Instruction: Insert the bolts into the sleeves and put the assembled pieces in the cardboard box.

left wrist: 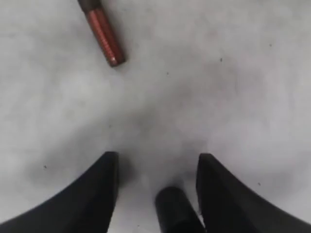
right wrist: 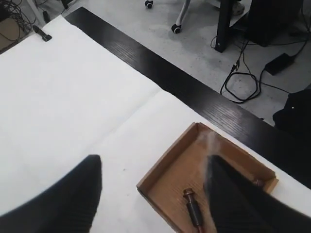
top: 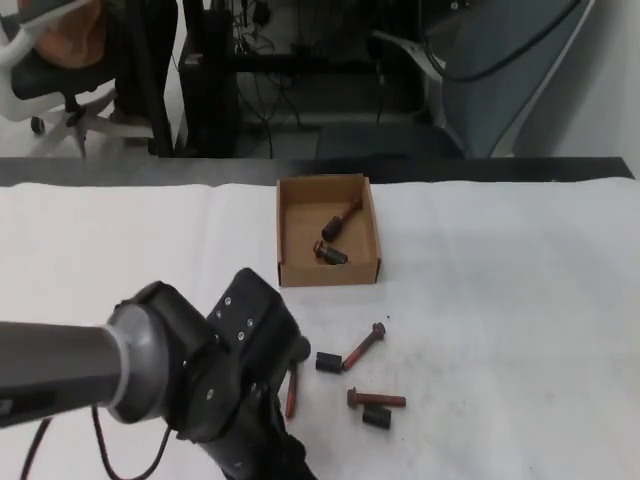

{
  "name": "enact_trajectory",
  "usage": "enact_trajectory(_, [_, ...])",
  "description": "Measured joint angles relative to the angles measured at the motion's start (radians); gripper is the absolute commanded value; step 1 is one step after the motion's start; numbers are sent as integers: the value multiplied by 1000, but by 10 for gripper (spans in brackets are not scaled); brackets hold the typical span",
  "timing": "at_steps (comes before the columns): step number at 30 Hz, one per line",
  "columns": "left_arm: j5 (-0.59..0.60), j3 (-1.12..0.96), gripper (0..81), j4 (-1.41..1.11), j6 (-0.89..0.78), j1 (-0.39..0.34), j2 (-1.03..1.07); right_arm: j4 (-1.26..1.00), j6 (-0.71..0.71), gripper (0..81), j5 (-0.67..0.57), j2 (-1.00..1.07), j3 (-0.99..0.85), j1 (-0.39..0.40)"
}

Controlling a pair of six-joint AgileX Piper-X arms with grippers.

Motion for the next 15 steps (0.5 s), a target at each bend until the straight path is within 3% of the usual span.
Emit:
enact_trajectory(3, [41,0,482,39,97,0,-25,0,-3,575,0,0,2,0])
enact_trajectory(9, [46,-10,623,83,339,10,-75,0,-3,575,0,0,2,0])
enact_trajectory(15, [-18,-14,623,118,441,10,-75,0,-3,575,-4,0,2,0])
